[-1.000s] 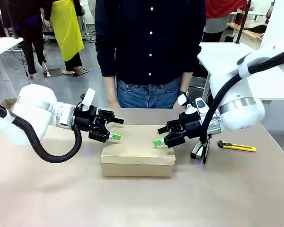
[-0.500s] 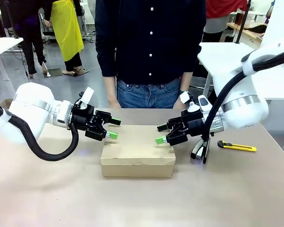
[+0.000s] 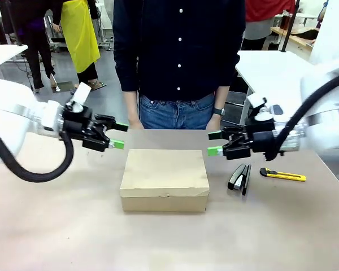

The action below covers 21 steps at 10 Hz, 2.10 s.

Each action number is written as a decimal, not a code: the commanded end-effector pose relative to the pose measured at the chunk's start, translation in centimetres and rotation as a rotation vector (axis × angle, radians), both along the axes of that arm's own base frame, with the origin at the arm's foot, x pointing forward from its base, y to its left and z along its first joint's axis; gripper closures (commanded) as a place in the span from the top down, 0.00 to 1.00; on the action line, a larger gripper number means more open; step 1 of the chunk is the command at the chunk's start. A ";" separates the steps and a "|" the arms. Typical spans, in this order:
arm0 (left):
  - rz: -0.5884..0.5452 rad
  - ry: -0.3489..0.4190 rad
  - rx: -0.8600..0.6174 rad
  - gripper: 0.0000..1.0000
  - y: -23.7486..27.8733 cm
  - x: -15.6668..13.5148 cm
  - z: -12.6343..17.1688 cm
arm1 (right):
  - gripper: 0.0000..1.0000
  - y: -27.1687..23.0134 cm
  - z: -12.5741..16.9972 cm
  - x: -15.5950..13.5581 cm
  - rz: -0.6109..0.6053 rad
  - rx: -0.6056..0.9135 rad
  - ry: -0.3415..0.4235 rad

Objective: Pack the item into the box.
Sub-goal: Close the Mailer Box.

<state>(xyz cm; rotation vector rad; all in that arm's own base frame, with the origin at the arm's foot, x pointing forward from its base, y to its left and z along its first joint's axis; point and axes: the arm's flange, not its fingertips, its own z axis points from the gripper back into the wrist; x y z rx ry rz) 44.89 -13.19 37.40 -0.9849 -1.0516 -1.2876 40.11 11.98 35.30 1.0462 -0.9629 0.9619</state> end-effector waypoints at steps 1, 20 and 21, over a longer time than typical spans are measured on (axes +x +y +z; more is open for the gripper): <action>0.055 0.169 -0.065 1.00 3.7 -3.9 2.8 | 1.00 -3.4 1.8 -2.4 -0.100 0.121 0.238; 0.324 0.685 -0.140 1.00 16.5 -7.2 -0.2 | 1.00 -14.0 1.8 -1.6 -0.297 0.242 0.695; 0.324 0.685 -0.140 1.00 16.5 -7.2 -0.2 | 1.00 -14.0 1.8 -1.6 -0.297 0.242 0.695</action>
